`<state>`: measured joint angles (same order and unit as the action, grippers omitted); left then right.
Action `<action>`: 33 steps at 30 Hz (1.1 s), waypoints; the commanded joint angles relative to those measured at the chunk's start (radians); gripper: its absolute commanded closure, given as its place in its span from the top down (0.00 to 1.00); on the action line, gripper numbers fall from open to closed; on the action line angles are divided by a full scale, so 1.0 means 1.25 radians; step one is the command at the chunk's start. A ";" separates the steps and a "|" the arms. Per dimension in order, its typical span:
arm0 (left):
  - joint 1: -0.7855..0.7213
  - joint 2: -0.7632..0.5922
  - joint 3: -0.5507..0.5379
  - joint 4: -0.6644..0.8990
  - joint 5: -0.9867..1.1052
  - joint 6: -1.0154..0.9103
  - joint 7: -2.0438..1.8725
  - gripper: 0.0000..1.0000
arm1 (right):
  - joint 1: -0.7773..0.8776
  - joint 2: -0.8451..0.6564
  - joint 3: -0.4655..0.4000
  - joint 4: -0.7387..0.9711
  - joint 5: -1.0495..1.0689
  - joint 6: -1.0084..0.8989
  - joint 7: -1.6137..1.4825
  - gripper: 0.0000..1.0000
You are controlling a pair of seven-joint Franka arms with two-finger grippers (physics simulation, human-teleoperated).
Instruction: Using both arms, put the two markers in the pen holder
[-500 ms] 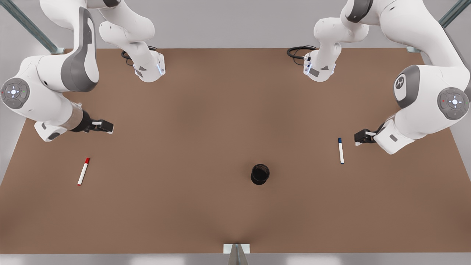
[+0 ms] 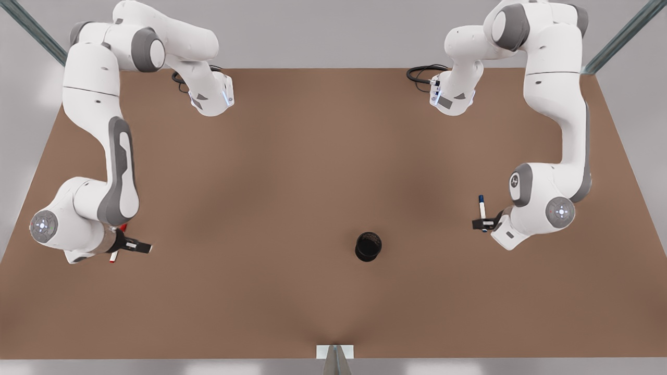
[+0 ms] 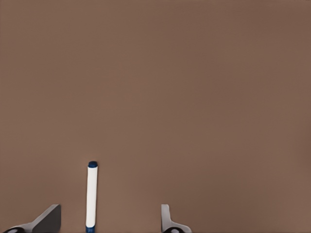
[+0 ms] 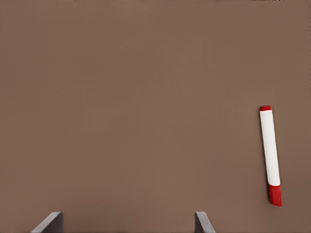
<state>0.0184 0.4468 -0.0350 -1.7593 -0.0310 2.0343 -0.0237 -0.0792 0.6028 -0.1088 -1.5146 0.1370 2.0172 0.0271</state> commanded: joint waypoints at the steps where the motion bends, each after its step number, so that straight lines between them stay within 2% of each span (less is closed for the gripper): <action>1: 0.015 0.006 0.001 -0.020 0.000 0.140 -0.002 1.00 | -0.029 0.022 0.000 -0.002 0.029 0.123 -0.230 1.00; 4: 0.029 0.012 0.001 -0.075 0.001 0.217 0.072 1.00 | -0.067 0.045 0.002 -0.003 0.029 0.147 -0.292 1.00; 8: 0.042 0.019 0.006 -0.109 0.033 0.221 0.166 1.00 | -0.139 0.096 0.012 -0.008 0.050 0.163 -0.376 1.00; 12: 0.054 0.023 0.007 -0.166 0.033 0.284 0.201 1.00 | -0.155 0.110 0.009 -0.013 0.045 0.205 -0.403 1.00; 16: 0.069 0.033 0.007 -0.187 0.032 0.312 0.218 0.95 | -0.172 0.149 0.006 -0.014 0.006 0.269 -0.427 1.00; 19: 0.070 0.039 0.007 -0.201 0.032 0.316 0.219 0.90 | -0.162 0.152 0.007 -0.013 -0.110 0.271 -0.315 1.00; 23: 0.068 0.057 0.007 -0.200 0.032 0.330 0.219 0.66 | -0.164 0.168 0.007 -0.042 -0.121 0.307 -0.314 1.00; 25: 0.068 0.062 0.007 -0.199 0.032 0.330 0.219 0.64 | -0.160 0.174 0.007 -0.052 -0.121 0.326 -0.309 1.00; 26: 0.068 0.065 0.007 -0.199 0.032 0.330 0.219 0.62 | -0.162 0.176 0.007 -0.052 -0.121 0.326 -0.308 0.97; 27: 0.068 0.067 0.007 -0.198 0.032 0.330 0.219 0.61 | -0.160 0.176 0.007 -0.054 -0.121 0.324 -0.308 0.84; 28: 0.066 0.071 0.007 -0.198 0.032 0.330 0.219 0.61 | -0.156 0.174 0.007 -0.054 -0.121 0.320 -0.306 0.61; 29: 0.066 0.073 0.007 -0.198 0.032 0.330 0.219 0.61 | -0.156 0.173 0.010 -0.055 -0.121 0.318 -0.305 0.48; 31: 0.066 0.073 0.007 -0.198 0.032 0.330 0.219 0.58 | -0.156 0.171 0.011 -0.055 -0.121 0.317 -0.306 0.40; 33: 0.066 0.072 0.007 -0.198 0.032 0.330 0.219 0.56 | -0.157 0.171 0.012 -0.054 -0.121 0.308 -0.306 0.39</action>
<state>0.1013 0.5387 -0.0261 -2.0066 0.0080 2.4409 0.1957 -0.2757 0.8171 -0.0940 -1.5820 0.0186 2.3928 -0.3470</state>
